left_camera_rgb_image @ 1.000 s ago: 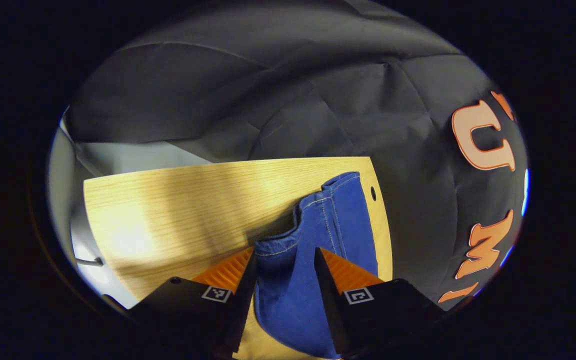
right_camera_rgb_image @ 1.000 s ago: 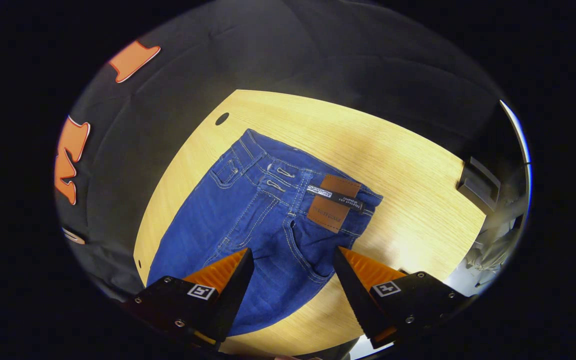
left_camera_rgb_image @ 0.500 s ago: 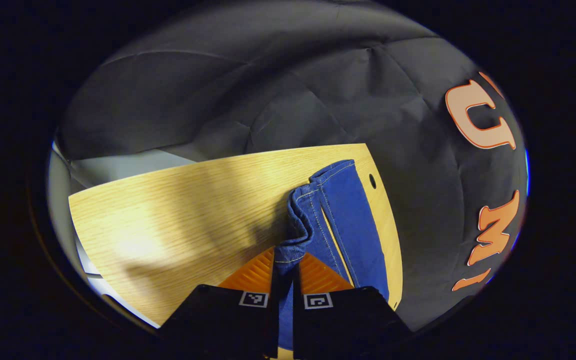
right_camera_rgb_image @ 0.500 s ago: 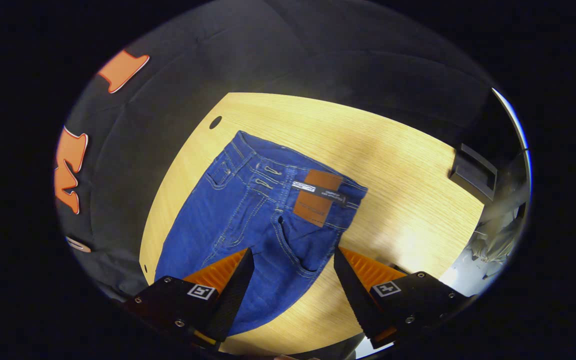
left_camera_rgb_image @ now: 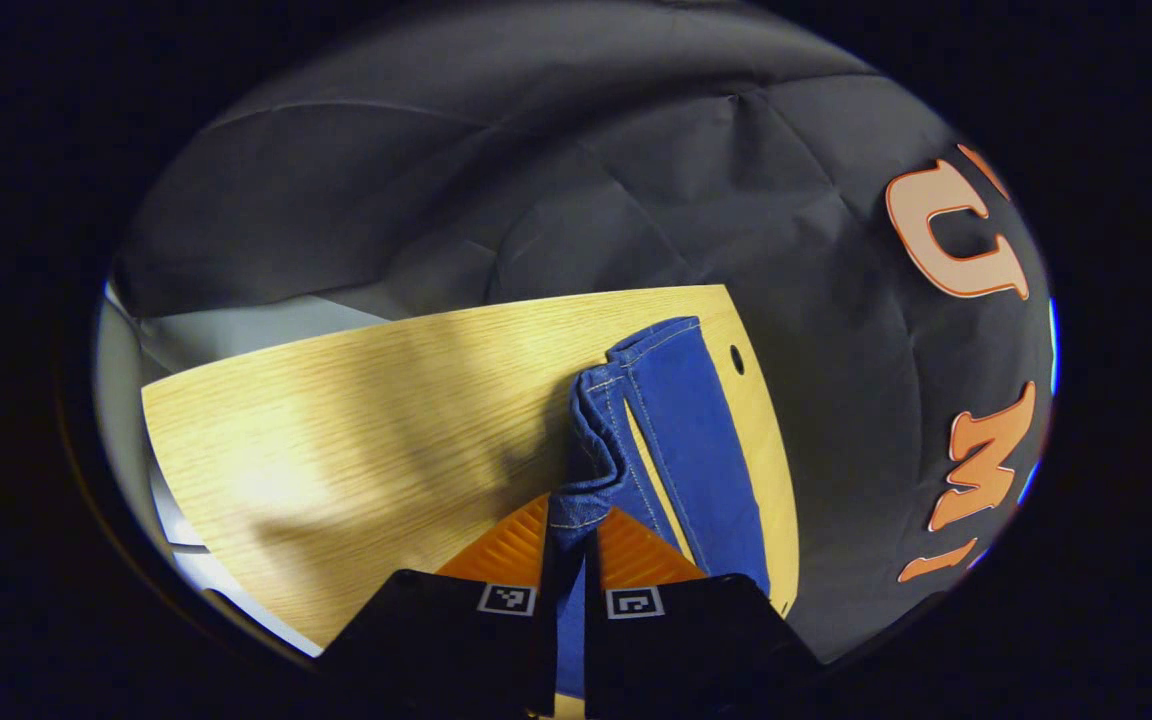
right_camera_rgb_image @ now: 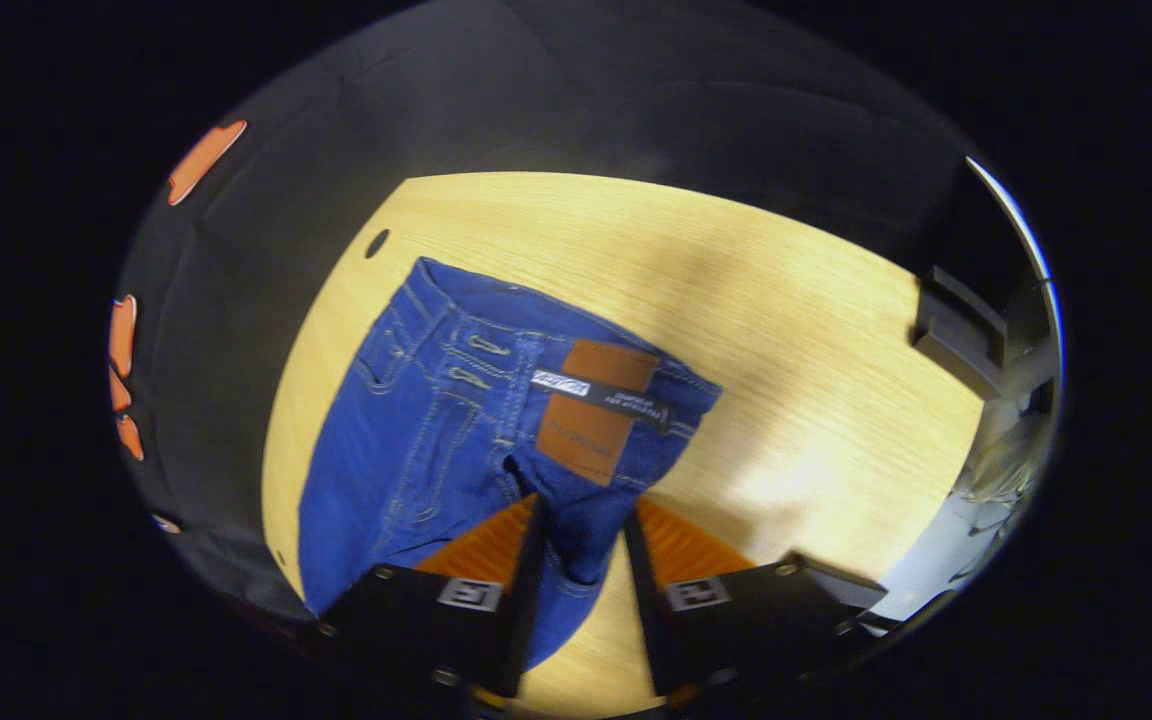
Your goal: Grasp the waist and the cuffs of the jeans and fold them to make the two legs overlap; first hold the waist and fold one-third of the jeans toward the cuffs, then hold the cuffs and fold the remaining one-third in the same direction to finish folding.
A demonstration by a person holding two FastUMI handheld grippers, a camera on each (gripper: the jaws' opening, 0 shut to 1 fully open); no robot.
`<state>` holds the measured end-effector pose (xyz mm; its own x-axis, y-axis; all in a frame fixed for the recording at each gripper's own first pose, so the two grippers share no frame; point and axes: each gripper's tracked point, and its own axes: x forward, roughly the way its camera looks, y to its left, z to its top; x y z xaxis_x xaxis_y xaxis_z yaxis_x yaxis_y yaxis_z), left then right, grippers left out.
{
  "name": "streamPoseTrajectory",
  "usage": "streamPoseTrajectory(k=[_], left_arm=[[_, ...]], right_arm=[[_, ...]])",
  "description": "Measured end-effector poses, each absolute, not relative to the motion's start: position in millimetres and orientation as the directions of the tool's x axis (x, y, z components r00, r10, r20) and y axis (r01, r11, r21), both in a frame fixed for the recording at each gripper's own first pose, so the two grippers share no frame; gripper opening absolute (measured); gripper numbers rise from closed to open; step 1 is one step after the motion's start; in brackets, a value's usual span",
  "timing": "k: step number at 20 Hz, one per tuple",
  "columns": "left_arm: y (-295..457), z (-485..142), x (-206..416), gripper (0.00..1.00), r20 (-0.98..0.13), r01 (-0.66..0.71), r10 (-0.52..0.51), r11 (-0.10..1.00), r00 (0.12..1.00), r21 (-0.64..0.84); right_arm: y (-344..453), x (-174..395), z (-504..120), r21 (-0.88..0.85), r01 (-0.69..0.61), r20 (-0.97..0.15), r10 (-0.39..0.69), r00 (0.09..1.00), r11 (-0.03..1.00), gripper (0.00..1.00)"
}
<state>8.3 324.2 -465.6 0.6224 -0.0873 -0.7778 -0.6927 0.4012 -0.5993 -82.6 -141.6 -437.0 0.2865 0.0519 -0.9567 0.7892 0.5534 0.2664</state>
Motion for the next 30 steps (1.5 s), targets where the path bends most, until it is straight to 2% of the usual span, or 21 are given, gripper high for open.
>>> streamPoseTrajectory(k=[1,2,5,6,8,14,19,21,24,26,29,30], left_arm=[[323,-464,9,0.11,-0.782,-0.694,-0.091,0.407,0.616,-0.594],[322,-464,10,0.11,-0.787,-0.695,-0.095,0.414,0.609,-0.588],[320,-449,11,0.11,-0.768,-0.661,-0.122,0.436,0.628,-0.610],[319,-442,15,0.14,-0.752,-0.641,-0.137,0.440,0.644,-0.629],[316,-426,22,0.11,-0.724,-0.601,-0.163,0.453,0.670,-0.658],[311,-397,64,0.11,-0.659,-0.497,-0.247,0.488,0.710,-0.718],[304,-378,112,0.10,-0.608,-0.400,-0.338,0.514,0.719,-0.759],[300,-387,127,0.10,-0.620,-0.382,-0.360,0.545,0.697,-0.746],[286,-402,142,0.10,-0.649,-0.396,-0.392,0.555,0.652,-0.732],[280,-411,142,0.10,-0.660,-0.403,-0.392,0.560,0.640,-0.724],[280,-414,144,0.10,-0.674,-0.421,-0.353,0.572,0.649,-0.704],[278,-418,147,0.10,-0.681,-0.426,-0.349,0.576,0.644,-0.698]], right_arm=[[-137,-81,-436,0.287,0.801,-0.953,0.075,0.293,0.525,0.34],[-135,-76,-433,0.316,0.810,-0.945,0.090,0.314,0.494,0.22],[-130,-65,-414,0.418,0.796,-0.905,0.128,0.405,0.437,0.18],[-130,-58,-406,0.450,0.792,-0.890,0.130,0.438,0.414,0.17],[-130,-41,-388,0.523,0.773,-0.848,0.125,0.515,0.360,0.13],[-107,9,-357,0.612,0.724,-0.784,0.120,0.610,0.320,0.13],[-95,35,-333,0.623,0.706,-0.767,0.086,0.636,0.337,0.13],[-95,45,-331,0.630,0.706,-0.759,0.066,0.647,0.323,0.13],[-93,42,-351,0.566,0.752,-0.812,0.076,0.578,0.338,0.13],[-105,30,-368,0.512,0.766,-0.841,0.046,0.539,0.388,0.13],[-100,26,-378,0.492,0.812,-0.869,0.131,0.476,0.313,0.13],[-104,30,-379,0.486,0.818,-0.873,0.122,0.472,0.307,0.20]])
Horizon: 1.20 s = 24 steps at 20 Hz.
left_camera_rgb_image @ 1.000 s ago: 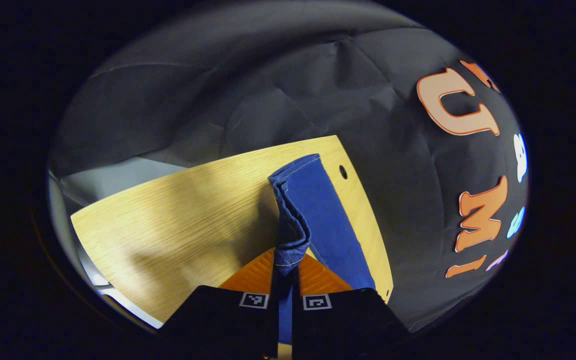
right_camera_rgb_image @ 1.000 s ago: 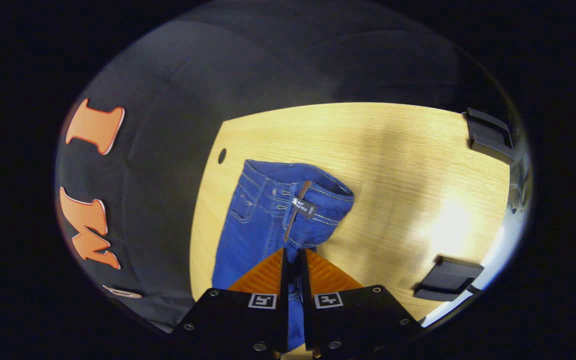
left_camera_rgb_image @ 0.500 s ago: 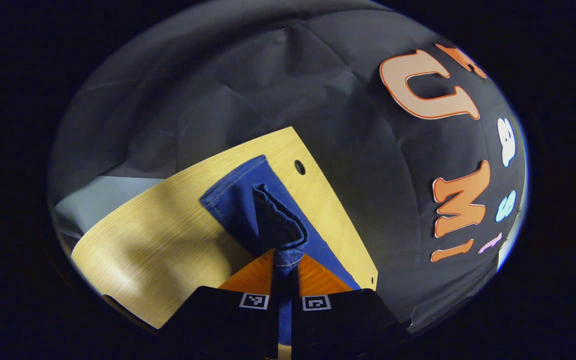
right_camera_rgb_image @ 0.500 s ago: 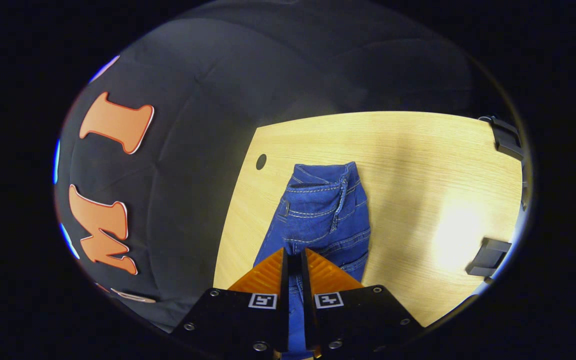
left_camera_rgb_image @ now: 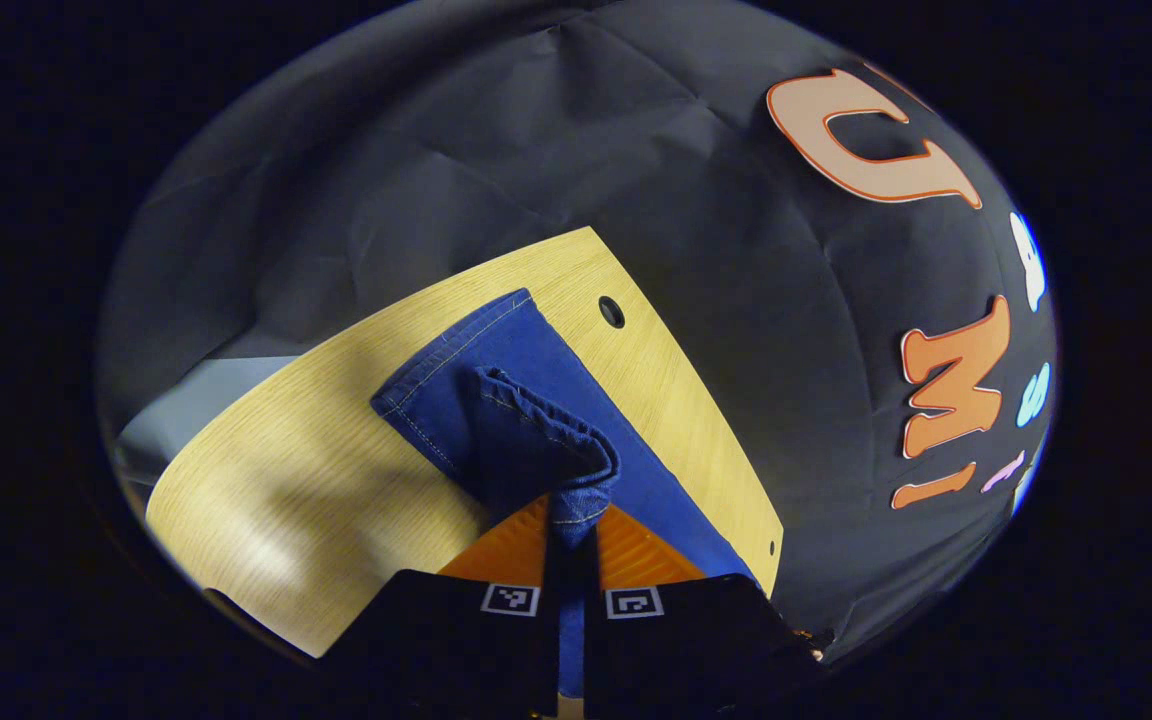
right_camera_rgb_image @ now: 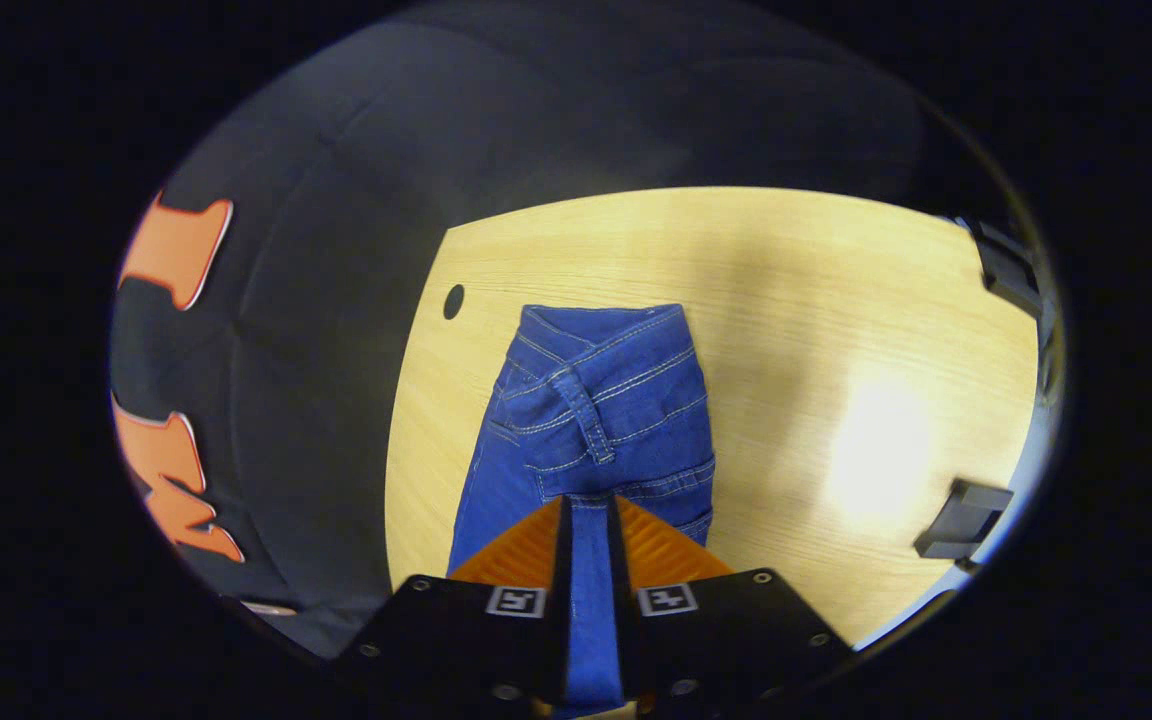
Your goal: Grasp the waist and the cuffs of the jeans and fold them to make the two legs overlap; first hold the waist and fold one-third of the jeans toward the cuffs, then hold the cuffs and fold the remaining one-third in the same direction to finish folding.
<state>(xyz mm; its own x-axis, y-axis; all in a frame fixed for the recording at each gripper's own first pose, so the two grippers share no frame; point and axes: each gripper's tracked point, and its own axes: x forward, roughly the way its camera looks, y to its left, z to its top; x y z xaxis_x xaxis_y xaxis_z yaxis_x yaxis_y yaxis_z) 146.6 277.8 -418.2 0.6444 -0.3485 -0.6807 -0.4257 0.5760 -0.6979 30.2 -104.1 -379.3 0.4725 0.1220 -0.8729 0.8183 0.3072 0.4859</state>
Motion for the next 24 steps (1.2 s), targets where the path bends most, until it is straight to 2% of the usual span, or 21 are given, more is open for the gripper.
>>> streamPoseTrajectory(k=[1,2,4,5,6,8,10,11,12,14,15,16,18,19,21,22,24], left_arm=[[281,-417,142,0.10,-0.693,-0.435,-0.339,0.584,0.637,-0.685],[284,-421,141,0.10,-0.705,-0.447,-0.326,0.591,0.629,-0.672],[285,-422,140,0.10,-0.716,-0.466,-0.310,0.588,0.625,-0.661],[286,-425,139,0.10,-0.722,-0.474,-0.301,0.589,0.623,-0.654],[288,-427,136,0.10,-0.729,-0.482,-0.291,0.593,0.619,-0.646],[292,-431,133,0.10,-0.744,-0.505,-0.270,0.591,0.611,-0.629],[295,-435,129,0.10,-0.756,-0.525,-0.251,0.588,0.604,-0.615],[296,-436,127,0.10,-0.760,-0.532,-0.245,0.588,0.601,-0.610],[297,-437,125,0.10,-0.766,-0.539,-0.240,0.588,0.596,-0.603],[300,-438,123,0.10,-0.769,-0.547,-0.231,0.584,0.596,-0.600],[298,-438,124,0.10,-0.766,-0.547,-0.231,0.581,0.599,-0.603],[298,-437,123,0.10,-0.764,-0.544,-0.235,0.580,0.601,-0.606],[296,-434,124,0.10,-0.754,-0.529,-0.249,0.581,0.608,-0.618],[294,-432,126,0.10,-0.747,-0.517,-0.258,0.583,0.613,-0.627],[289,-425,131,0.10,-0.728,-0.489,-0.276,0.587,0.628,-0.645],[287,-421,134,0.10,-0.717,-0.475,-0.284,0.588,0.636,-0.654],[282,-420,141,0.10,-0.711,-0.458,-0.294,0.597,0.639,-0.659]], right_arm=[[-110,40,-384,0.477,0.819,-0.877,0.107,0.469,0.320,0.30],[-110,45,-386,0.467,0.817,-0.882,0.108,0.459,0.339,0.58],[-107,55,-393,0.429,0.813,-0.901,0.114,0.419,0.394,0.87],[-108,58,-400,0.390,0.817,-0.917,0.099,0.386,0.425,0.85],[-110,62,-407,0.354,0.819,-0.931,0.081,0.357,0.451,0.94],[-102,63,-425,0.272,0.813,-0.959,0.072,0.276,0.515,0.96],[-108,61,-434,0.158,0.790,-0.982,0.010,0.189,0.592,0.94],[-108,56,-441,0.098,0.755,-0.990,-0.015,0.141,0.648,0.96],[-111,47,-444,0.007,0.718,-0.994,-0.072,0.079,0.696,0.87],[-113,44,-443,-0.129,0.621,-0.980,-0.195,0.039,0.773,0.72],[-117,41,-441,-0.168,0.573,-0.973,-0.230,0.037,0.802,0.75],[-122,39,-432,-0.160,0.585,-0.972,-0.232,0.049,0.795,0.61],[-116,39,-431,0.010,0.723,-0.989,-0.098,0.108,0.690,0.36],[-116,42,-429,0.116,0.788,-0.988,-0.012,0.155,0.605,0.24],[-118,56,-418,0.319,0.846,-0.947,0.100,0.306,0.426,0.24],[-123,63,-408,0.393,0.832,-0.918,0.111,0.381,0.392,0.24],[-128,52,-397,0.440,0.813,-0.895,0.116,0.430,0.381,0.23]])
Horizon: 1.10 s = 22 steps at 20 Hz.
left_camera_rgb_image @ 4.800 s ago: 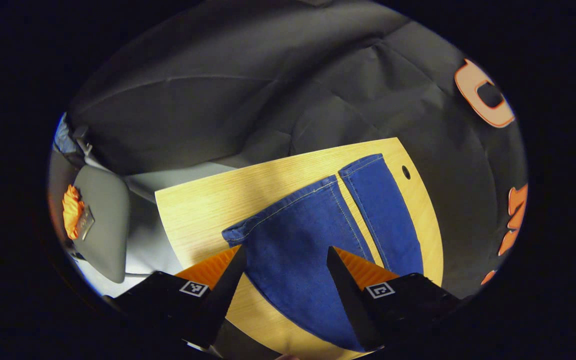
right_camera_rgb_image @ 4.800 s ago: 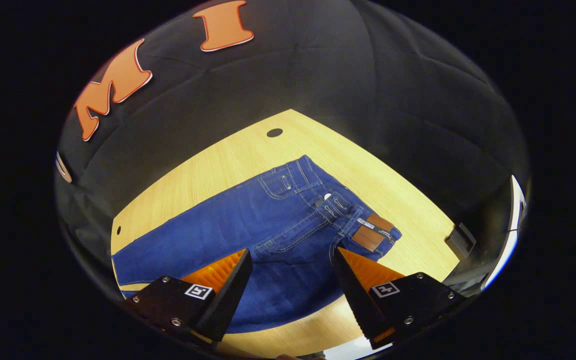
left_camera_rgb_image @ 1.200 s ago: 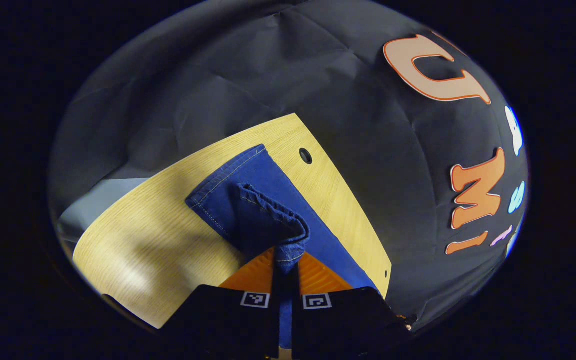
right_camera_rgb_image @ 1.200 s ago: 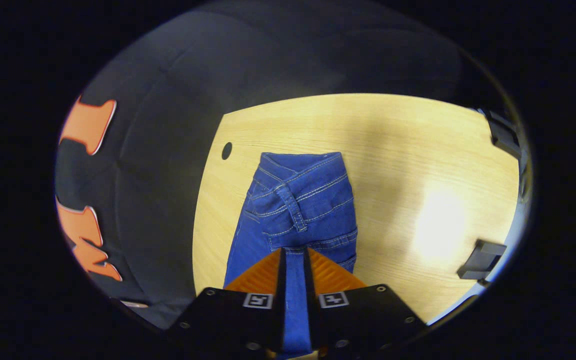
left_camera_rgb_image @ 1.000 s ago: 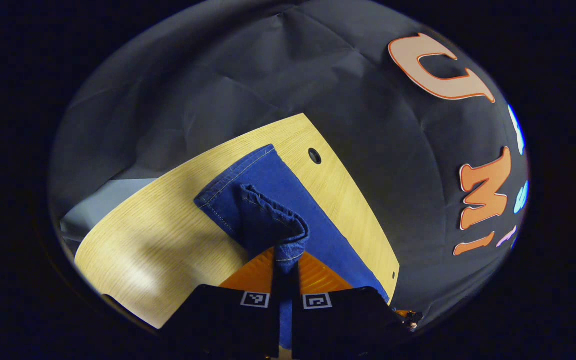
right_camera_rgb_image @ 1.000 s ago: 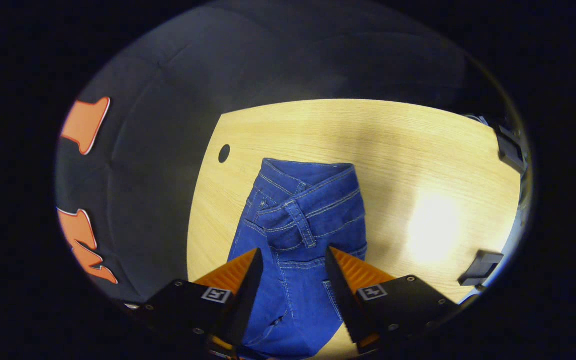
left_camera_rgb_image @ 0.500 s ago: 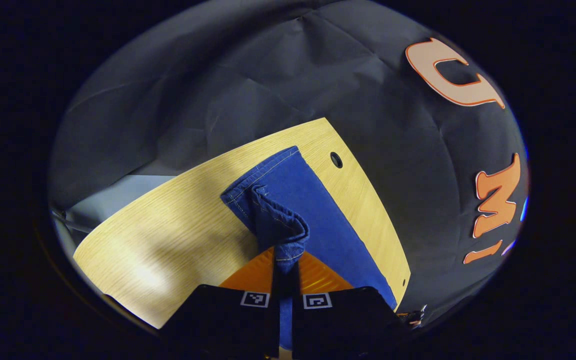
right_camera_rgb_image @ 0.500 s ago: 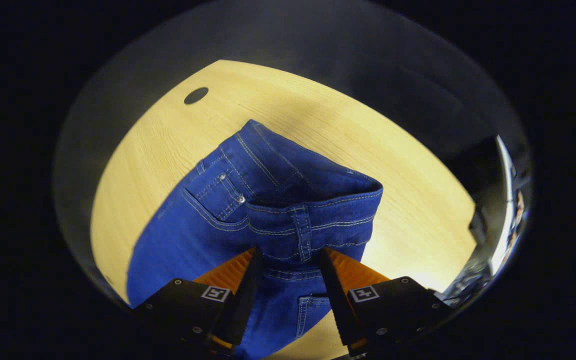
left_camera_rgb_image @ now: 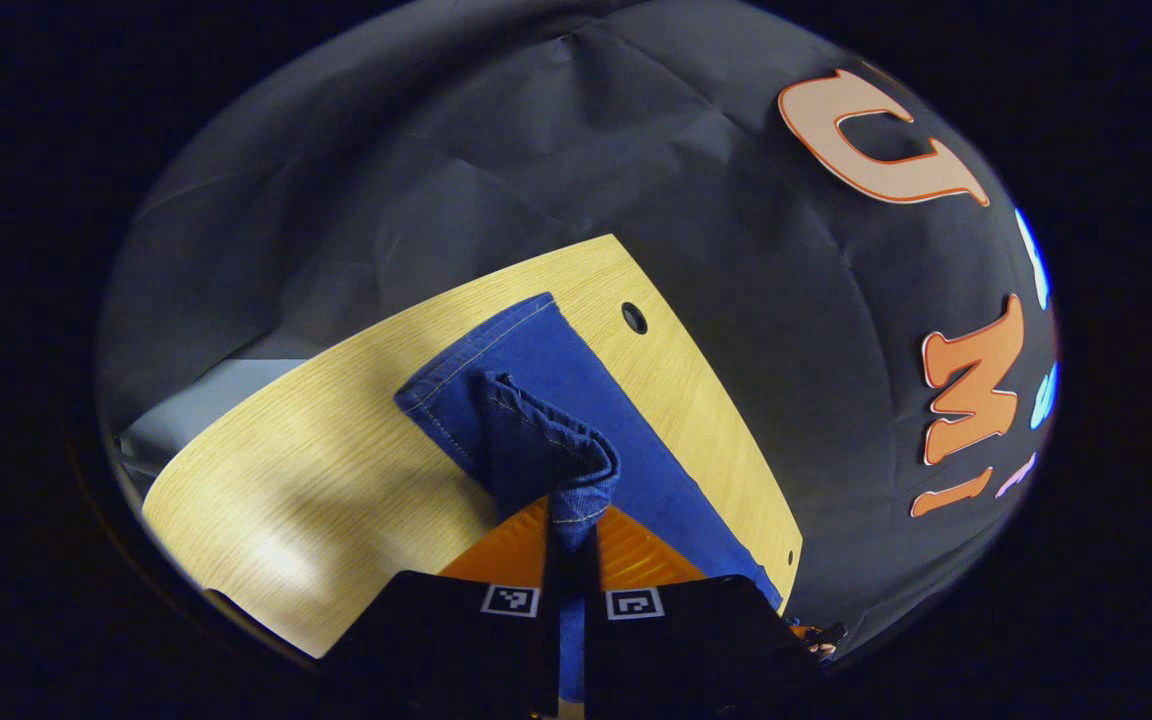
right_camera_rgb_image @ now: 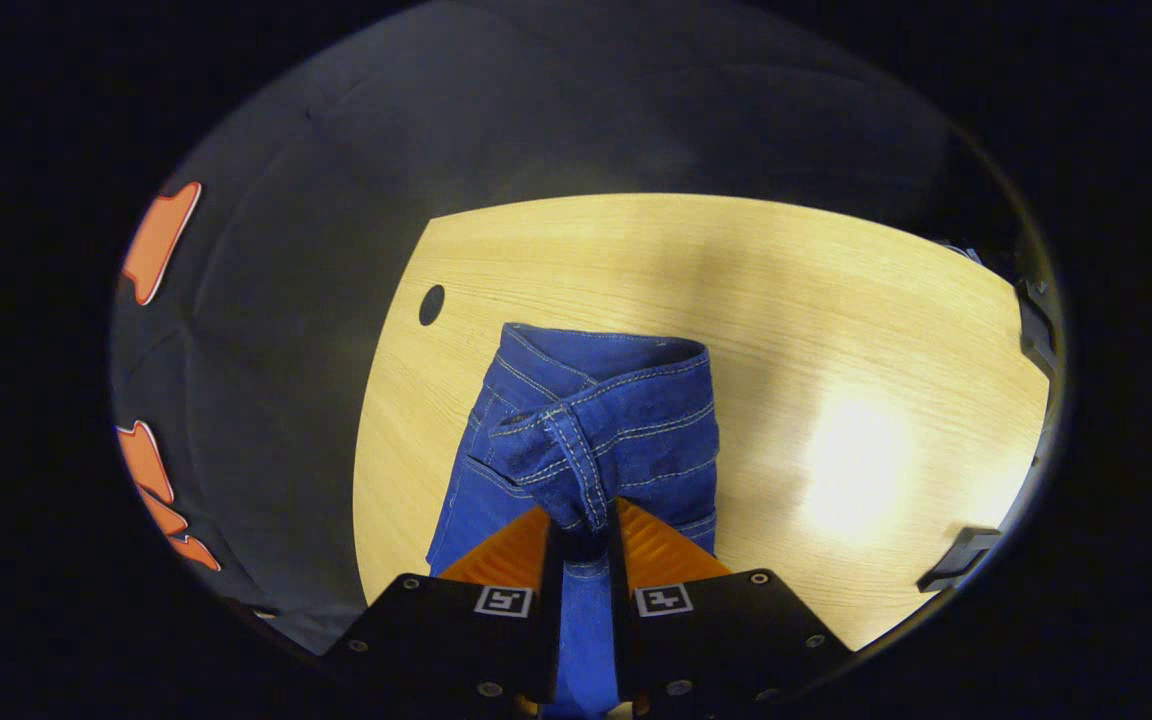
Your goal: Grasp the waist and the cuffs of the jeans and fold them to make the two legs overlap; first hold the waist and fold one-third of the jeans toward the cuffs, then hold the cuffs and fold the remaining one-third in the same direction to finish folding.
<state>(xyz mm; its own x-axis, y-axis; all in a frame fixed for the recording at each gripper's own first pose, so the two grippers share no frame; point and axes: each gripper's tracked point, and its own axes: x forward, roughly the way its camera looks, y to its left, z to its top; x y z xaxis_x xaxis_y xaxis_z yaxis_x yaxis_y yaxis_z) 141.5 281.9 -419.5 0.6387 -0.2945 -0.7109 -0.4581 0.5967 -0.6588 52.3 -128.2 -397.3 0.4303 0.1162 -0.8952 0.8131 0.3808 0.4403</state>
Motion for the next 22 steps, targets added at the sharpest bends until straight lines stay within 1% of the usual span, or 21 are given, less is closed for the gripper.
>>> streamPoseTrajectory(k=[2,5,8,10,12,14,17,19,22], left_arm=[[283,-413,150,0.10,-0.699,-0.448,-0.293,0.594,0.652,-0.668],[292,-399,159,0.10,-0.666,-0.439,-0.284,0.568,0.690,-0.696],[293,-407,165,0.10,-0.677,-0.454,-0.288,0.561,0.677,-0.692],[303,-406,180,0.10,-0.678,-0.466,-0.253,0.562,0.690,-0.684],[307,-395,200,0.10,-0.659,-0.475,-0.254,0.520,0.708,-0.710],[315,-405,207,0.10,-0.683,-0.499,-0.226,0.533,0.695,-0.684],[318,-410,234,0.10,-0.693,-0.530,-0.203,0.509,0.692,-0.678],[327,-421,247,0.10,-0.718,-0.567,-0.165,0.505,0.677,-0.650],[333,-433,266,0.10,-0.752,-0.614,-0.134,0.494,0.646,-0.616]], right_arm=[[-123,64,-380,0.496,0.797,-0.867,0.143,0.477,0.345,0.24],[-121,83,-344,0.608,0.729,-0.792,0.187,0.581,0.314,0.23],[-117,92,-331,0.648,0.713,-0.761,0.214,0.612,0.268,0.23],[-119,103,-321,0.674,0.705,-0.739,0.223,0.636,0.223,0.23],[-120,116,-319,0.683,0.704,-0.730,0.226,0.645,0.195,0.23],[-123,129,-320,0.685,0.709,-0.726,0.230,0.648,0.166,0.23],[-126,154,-318,0.699,0.711,-0.707,0.224,0.670,0.081,0.23],[-127,165,-329,0.681,0.726,-0.726,0.217,0.652,0.095,0.19],[-125,183,-351,0.652,0.750,-0.752,0.220,0.622,0.110,0.18]])
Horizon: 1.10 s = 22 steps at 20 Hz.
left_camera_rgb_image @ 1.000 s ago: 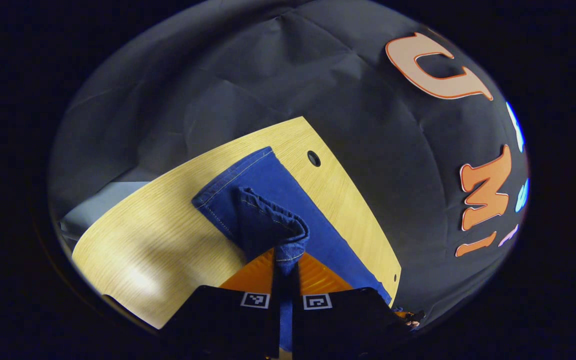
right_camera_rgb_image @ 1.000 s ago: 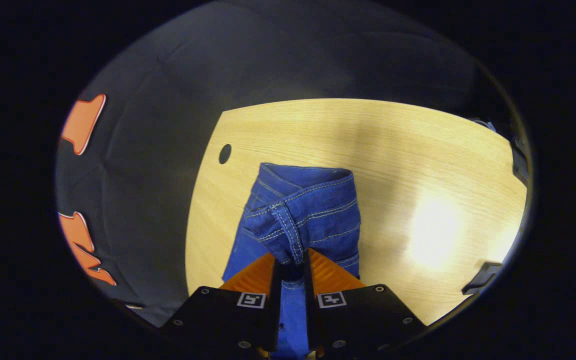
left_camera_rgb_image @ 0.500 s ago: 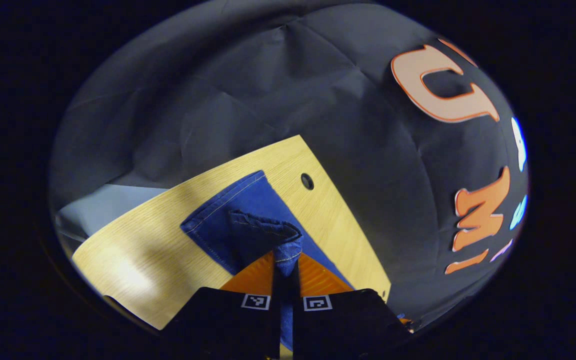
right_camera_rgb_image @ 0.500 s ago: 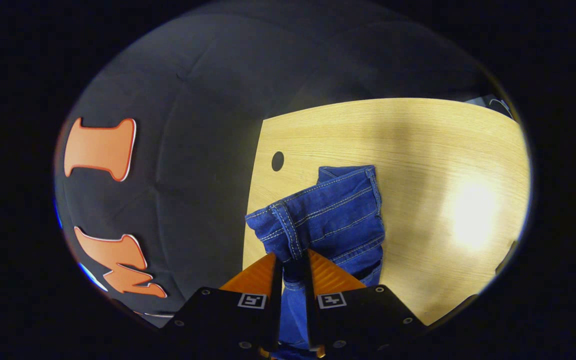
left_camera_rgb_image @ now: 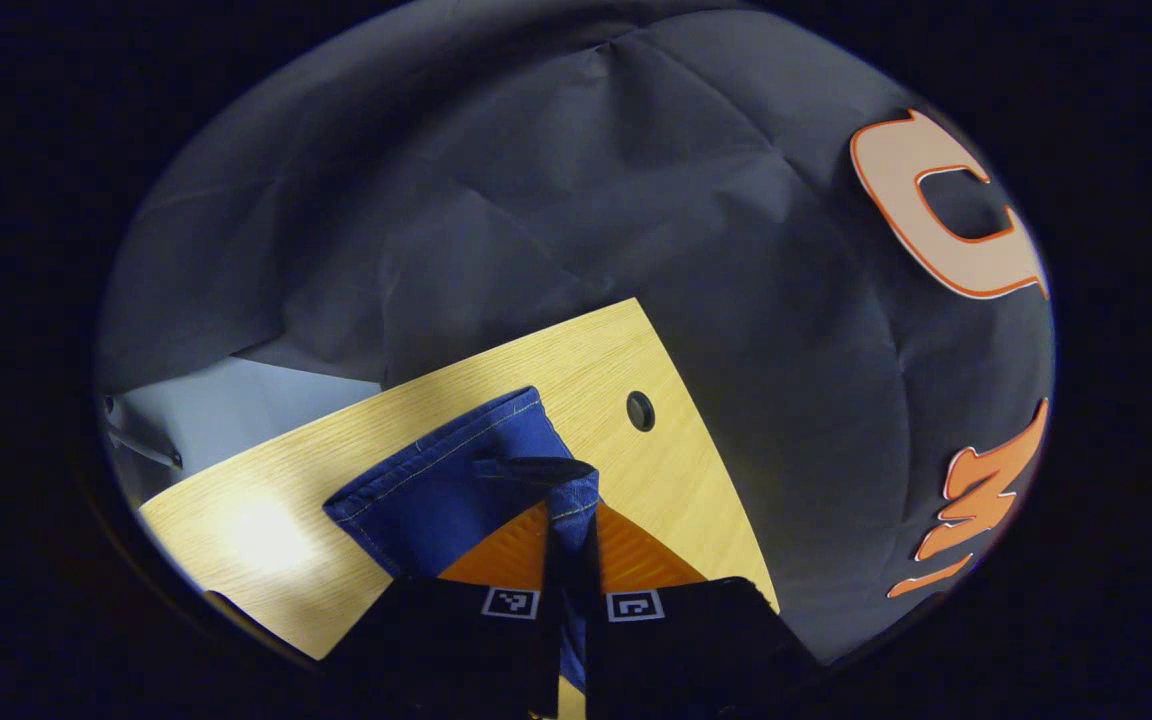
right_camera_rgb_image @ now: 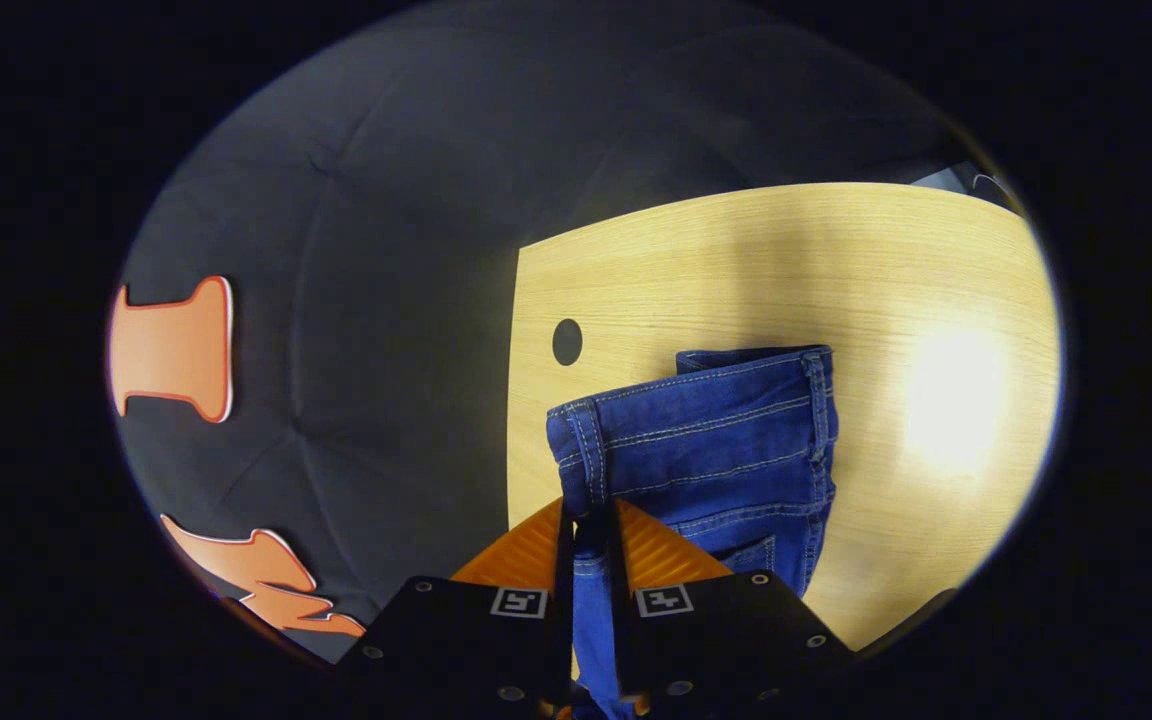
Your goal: Grasp the waist and the cuffs of the jeans and fold them to make the two legs overlap; first hold the waist and fold one-third of the jeans toward the cuffs, then hold the cuffs and fold the remaining one-third in the same direction to finish folding.
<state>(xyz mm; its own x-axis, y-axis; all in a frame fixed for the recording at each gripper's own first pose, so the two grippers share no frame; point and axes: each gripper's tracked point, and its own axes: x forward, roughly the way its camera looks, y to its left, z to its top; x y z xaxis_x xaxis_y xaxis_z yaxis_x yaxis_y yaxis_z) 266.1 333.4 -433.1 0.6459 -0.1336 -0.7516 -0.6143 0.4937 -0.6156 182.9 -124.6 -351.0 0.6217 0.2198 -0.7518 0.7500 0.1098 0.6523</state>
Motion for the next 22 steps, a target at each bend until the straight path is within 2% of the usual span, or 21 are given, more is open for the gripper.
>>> streamPoseTrajectory(k=[3,6,8,9,10,11,12,13,14,19,22], left_arm=[[346,-443,284,0.10,-0.784,-0.679,-0.061,0.462,0.618,-0.571],[347,-448,292,0.08,-0.807,-0.707,-0.059,0.447,0.588,-0.548],[343,-453,295,0.43,-0.815,-0.706,-0.057,0.467,0.577,-0.532],[340,-447,296,0.53,-0.810,-0.695,-0.065,0.475,0.583,-0.539],[339,-442,297,0.54,-0.814,-0.687,-0.063,0.501,0.578,-0.527],[339,-435,294,0.69,-0.817,-0.664,-0.050,0.555,0.574,-0.501],[340,-436,303,0.85,-0.810,-0.633,-0.033,0.604,0.586,-0.483],[340,-429,302,1.00,-0.815,-0.621,-0.014,0.640,0.579,-0.452],[336,-426,303,0.98,-0.815,-0.606,-0.016,0.660,0.579,-0.444],[334,-434,297,0.98,-0.824,-0.537,-0.020,0.750,0.566,-0.386],[330,-443,290,0.98,-0.827,-0.464,-0.023,0.819,0.561,-0.337]], right_arm=[[-121,202,-368,0.639,0.764,-0.761,0.218,0.611,0.093,0.18],[-122,217,-382,0.617,0.782,-0.779,0.203,0.593,0.083,0.18],[-124,215,-390,0.582,0.805,-0.808,0.195,0.556,0.115,0.18],[-123,217,-388,0.585,0.801,-0.806,0.195,0.559,0.124,0.18],[-127,215,-385,0.582,0.803,-0.808,0.195,0.556,0.127,0.30],[-130,216,-380,0.586,0.798,-0.807,0.186,0.560,0.141,0.41],[-135,211,-379,0.578,0.800,-0.815,0.175,0.553,0.164,0.63],[-144,205,-378,0.563,0.803,-0.826,0.148,0.544,0.196,0.79],[-153,196,-380,0.538,0.811,-0.843,0.128,0.523,0.228,0.86],[-186,146,-407,0.378,0.856,-0.919,0.034,0.392,0.353,0.89],[-187,130,-423,0.312,0.854,-0.944,0.031,0.330,0.415,0.89]])
